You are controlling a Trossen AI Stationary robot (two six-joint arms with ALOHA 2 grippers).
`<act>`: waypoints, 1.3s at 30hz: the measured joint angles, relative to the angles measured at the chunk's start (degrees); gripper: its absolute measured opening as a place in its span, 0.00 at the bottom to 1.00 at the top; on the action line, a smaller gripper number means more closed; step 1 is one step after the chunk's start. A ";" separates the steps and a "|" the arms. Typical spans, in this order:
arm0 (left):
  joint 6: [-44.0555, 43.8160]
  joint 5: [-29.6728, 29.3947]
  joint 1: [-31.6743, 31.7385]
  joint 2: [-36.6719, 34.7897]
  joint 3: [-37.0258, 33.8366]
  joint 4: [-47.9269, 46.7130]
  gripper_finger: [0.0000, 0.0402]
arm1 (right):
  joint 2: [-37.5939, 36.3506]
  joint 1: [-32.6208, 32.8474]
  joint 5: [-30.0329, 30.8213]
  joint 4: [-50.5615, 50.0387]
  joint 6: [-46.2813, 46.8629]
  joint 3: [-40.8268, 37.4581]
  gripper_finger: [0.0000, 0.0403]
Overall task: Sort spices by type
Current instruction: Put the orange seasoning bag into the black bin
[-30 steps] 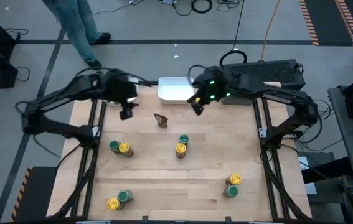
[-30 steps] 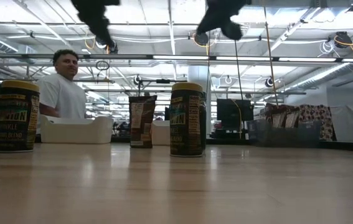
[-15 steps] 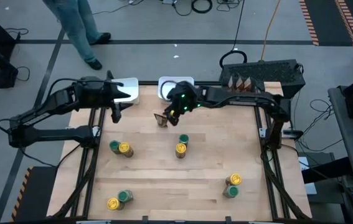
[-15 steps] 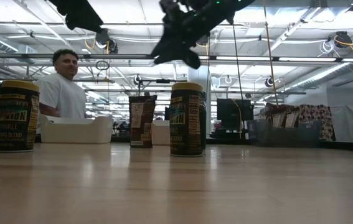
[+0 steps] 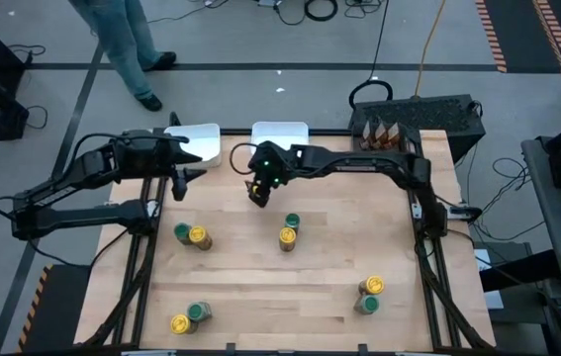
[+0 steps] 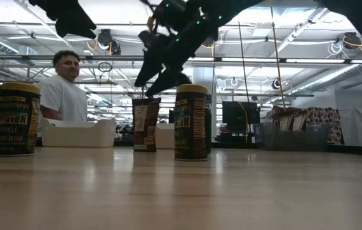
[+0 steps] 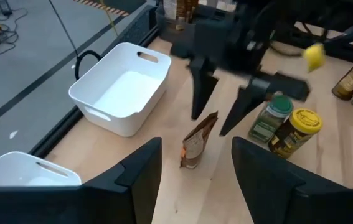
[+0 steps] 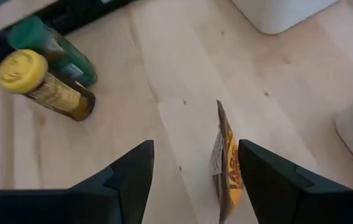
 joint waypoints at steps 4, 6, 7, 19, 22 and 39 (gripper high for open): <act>0.00 0.11 0.01 -0.04 -0.02 0.14 0.49 | 2.10 0.42 3.41 0.02 -0.92 0.00 0.52; 0.01 0.11 0.01 -0.07 -0.02 0.20 0.49 | 2.94 0.70 4.70 -0.05 -1.73 0.00 0.51; 0.05 0.11 0.01 -0.07 -0.02 0.18 0.49 | 3.34 0.86 5.36 0.00 -1.90 0.00 0.51; 0.46 0.11 0.01 -0.07 -0.02 0.21 0.49 | 7.17 0.98 5.89 0.38 -0.12 0.02 0.42; 0.46 0.11 0.01 -0.07 -0.02 0.21 0.49 | 7.15 1.00 5.89 0.88 -0.02 0.04 0.32; 0.40 0.10 -0.02 -0.07 -0.02 0.18 0.49 | 3.24 0.03 3.81 -2.63 3.92 2.42 0.01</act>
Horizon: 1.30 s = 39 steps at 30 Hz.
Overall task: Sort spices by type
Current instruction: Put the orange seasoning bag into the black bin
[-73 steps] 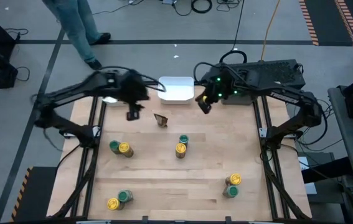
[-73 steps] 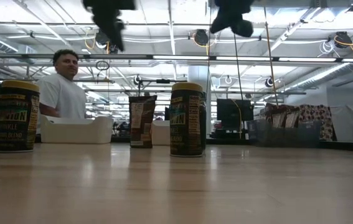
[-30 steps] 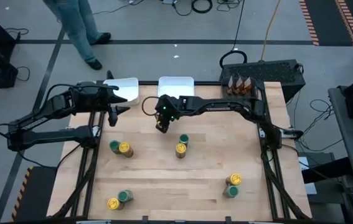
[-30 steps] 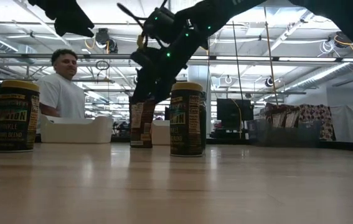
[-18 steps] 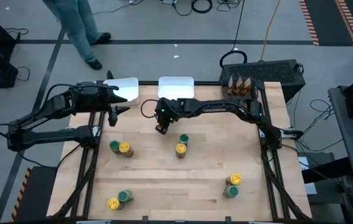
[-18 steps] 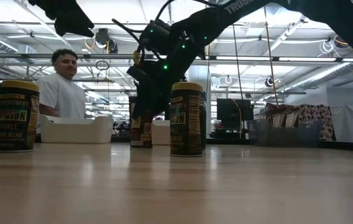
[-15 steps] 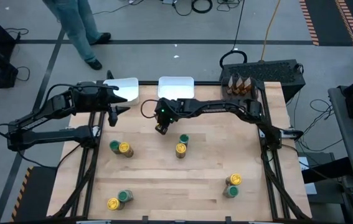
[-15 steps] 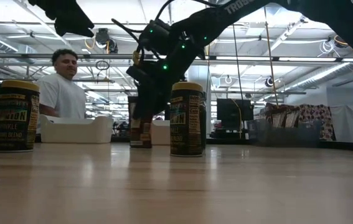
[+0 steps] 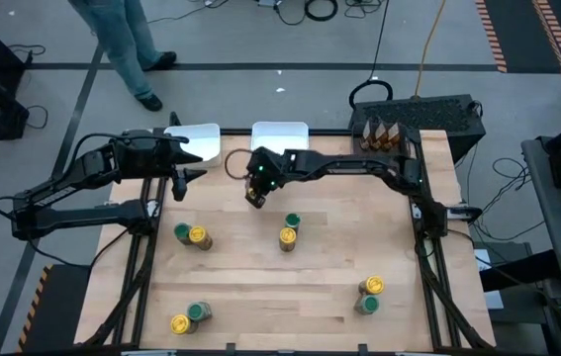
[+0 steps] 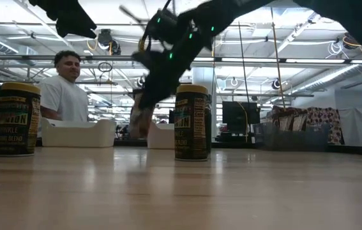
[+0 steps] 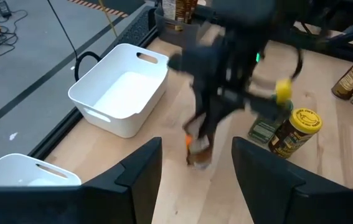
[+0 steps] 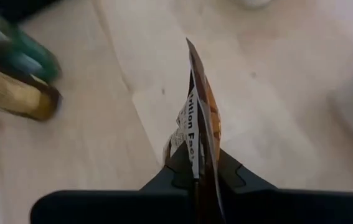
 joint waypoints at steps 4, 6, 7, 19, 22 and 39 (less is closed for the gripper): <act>0.00 -0.01 0.02 0.00 0.00 0.01 0.49 | -3.47 -1.47 0.25 -5.47 0.25 3.21 0.01; -0.02 -0.01 0.03 0.00 0.00 0.02 0.49 | -5.29 -2.59 0.24 -8.62 0.25 4.57 0.00; -0.02 -0.01 0.03 0.00 0.00 0.02 0.49 | -6.37 -3.31 0.24 -10.17 0.26 5.12 0.00; 0.07 -0.01 0.00 0.02 0.00 0.00 0.49 | -18.41 -16.67 9.25 -31.51 -0.36 5.67 0.00; 0.09 -0.01 0.03 0.00 0.00 -0.09 0.49 | -20.66 -19.92 10.73 -34.79 -0.71 3.21 0.00; -0.20 -0.10 0.03 0.00 0.00 -0.11 0.49 | -28.96 -35.32 10.54 -22.49 1.67 -21.75 0.00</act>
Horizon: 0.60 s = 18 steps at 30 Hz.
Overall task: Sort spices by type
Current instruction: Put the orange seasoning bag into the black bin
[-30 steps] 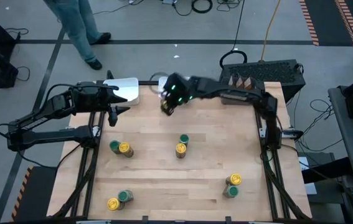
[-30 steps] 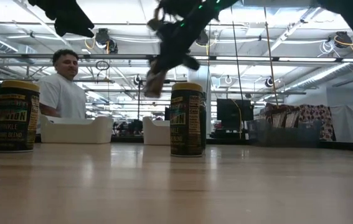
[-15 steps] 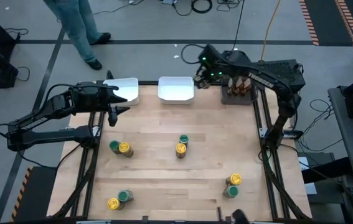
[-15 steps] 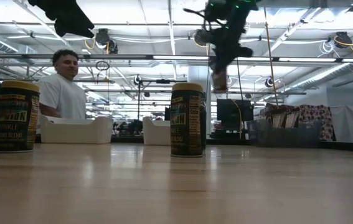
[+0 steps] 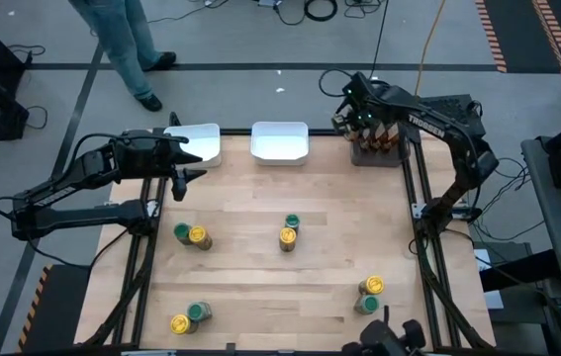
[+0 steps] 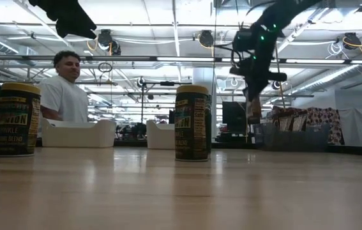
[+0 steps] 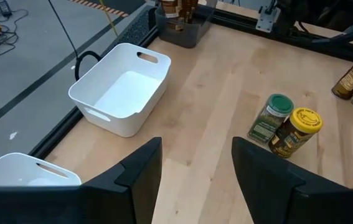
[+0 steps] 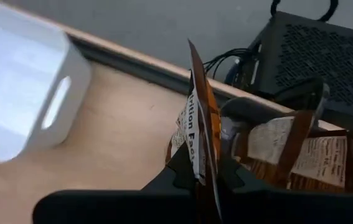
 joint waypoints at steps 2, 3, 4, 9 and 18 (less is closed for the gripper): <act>-0.04 -0.03 0.00 0.01 0.00 -0.04 0.49 | 0.00 -0.82 0.02 0.89 0.11 -1.09 0.00; -0.04 -0.16 0.00 0.00 0.00 -0.03 0.49 | 0.02 -1.22 0.00 0.85 0.09 -1.33 0.00; -0.06 -0.23 0.00 0.00 0.00 -0.05 0.49 | 0.00 -1.56 -0.02 0.98 0.06 -1.32 0.00; -0.21 -1.25 0.00 0.00 0.00 -0.04 0.49 | 0.00 -2.95 0.50 2.44 0.23 -1.26 0.00; -0.23 -1.64 0.00 0.00 0.00 0.02 0.49 | -0.30 -4.47 3.67 0.37 0.30 -1.26 0.00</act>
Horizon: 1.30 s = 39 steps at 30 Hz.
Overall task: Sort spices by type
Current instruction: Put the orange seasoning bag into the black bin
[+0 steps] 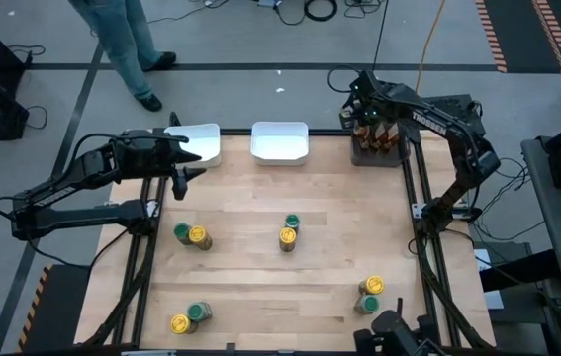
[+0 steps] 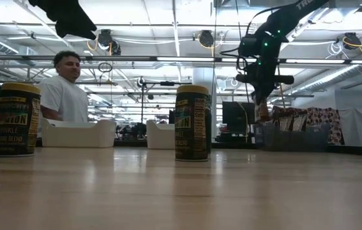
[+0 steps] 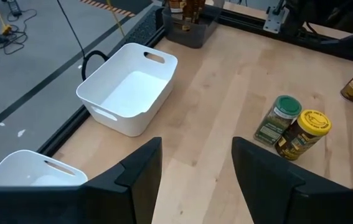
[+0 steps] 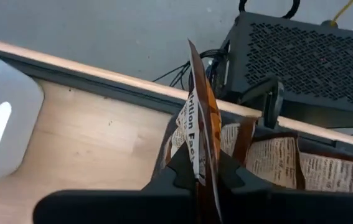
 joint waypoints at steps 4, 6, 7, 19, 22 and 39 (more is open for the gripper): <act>-0.01 -1.29 0.00 0.02 0.00 0.02 0.49 | -0.13 -0.42 0.88 -1.19 -0.12 0.00 0.00; 0.02 -1.59 0.00 0.02 0.00 0.07 0.49 | -0.13 -0.44 1.61 -1.53 -0.02 0.01 0.00; 0.02 -1.59 0.00 0.02 0.00 0.09 0.49 | -0.13 -0.50 1.62 -1.52 -0.02 0.02 0.00; 0.04 -1.59 0.00 0.02 0.00 0.11 0.49 | -0.13 -0.53 2.59 -0.39 0.69 -1.69 0.00; 0.04 -1.59 0.00 0.02 0.00 0.11 0.49 | -0.12 -0.37 2.57 1.41 0.18 -4.32 0.00; 0.00 -1.57 0.00 0.04 0.00 0.09 0.49 | 0.48 0.94 5.61 5.52 1.76 -6.13 0.00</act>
